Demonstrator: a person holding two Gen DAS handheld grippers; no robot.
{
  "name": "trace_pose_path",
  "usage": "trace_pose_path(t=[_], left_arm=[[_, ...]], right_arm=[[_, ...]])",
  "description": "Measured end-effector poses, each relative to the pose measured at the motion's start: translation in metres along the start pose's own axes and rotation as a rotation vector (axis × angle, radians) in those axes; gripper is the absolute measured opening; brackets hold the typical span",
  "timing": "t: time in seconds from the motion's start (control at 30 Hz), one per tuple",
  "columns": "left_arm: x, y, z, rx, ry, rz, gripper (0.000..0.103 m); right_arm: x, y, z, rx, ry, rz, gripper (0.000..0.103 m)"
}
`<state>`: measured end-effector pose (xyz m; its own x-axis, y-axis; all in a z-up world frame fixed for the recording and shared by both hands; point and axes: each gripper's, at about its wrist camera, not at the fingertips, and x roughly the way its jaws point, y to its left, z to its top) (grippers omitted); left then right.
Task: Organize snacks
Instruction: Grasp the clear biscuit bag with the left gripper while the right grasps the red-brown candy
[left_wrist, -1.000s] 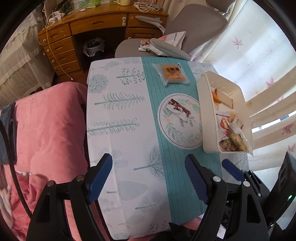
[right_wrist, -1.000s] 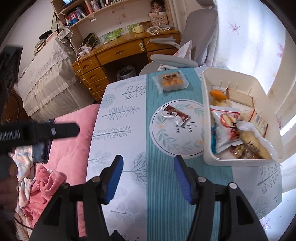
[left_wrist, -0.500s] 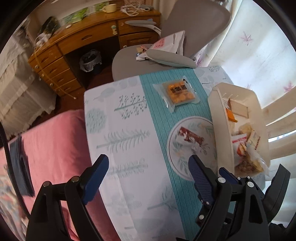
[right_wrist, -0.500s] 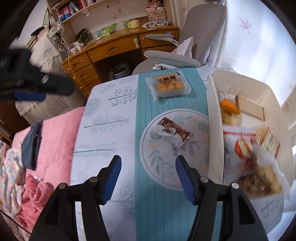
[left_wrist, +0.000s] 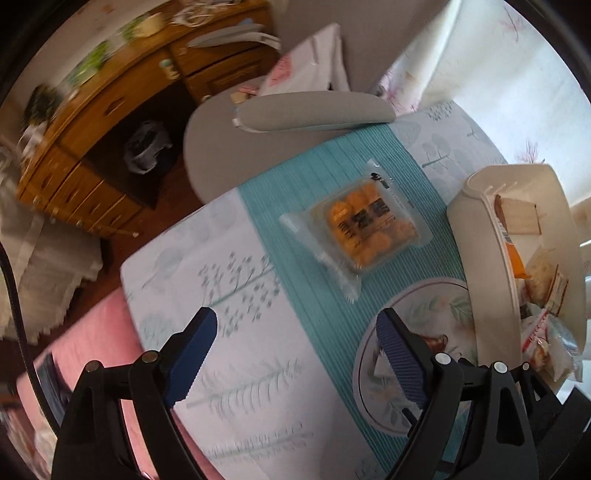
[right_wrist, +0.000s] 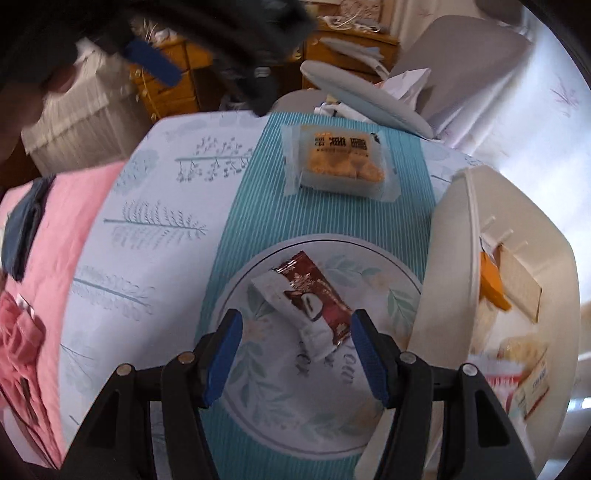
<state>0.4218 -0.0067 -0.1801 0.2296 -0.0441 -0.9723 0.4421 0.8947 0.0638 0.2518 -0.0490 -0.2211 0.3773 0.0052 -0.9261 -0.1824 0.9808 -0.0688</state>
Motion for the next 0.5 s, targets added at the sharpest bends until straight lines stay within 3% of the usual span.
trace_pose_path(t=[0.5], left_arm=[[0.060,-0.065,0.074,0.284,0.052,-0.028,0.092]], right_arm=[[0.040,0.005,0.020,-0.154,0.126,-0.003,0.061]])
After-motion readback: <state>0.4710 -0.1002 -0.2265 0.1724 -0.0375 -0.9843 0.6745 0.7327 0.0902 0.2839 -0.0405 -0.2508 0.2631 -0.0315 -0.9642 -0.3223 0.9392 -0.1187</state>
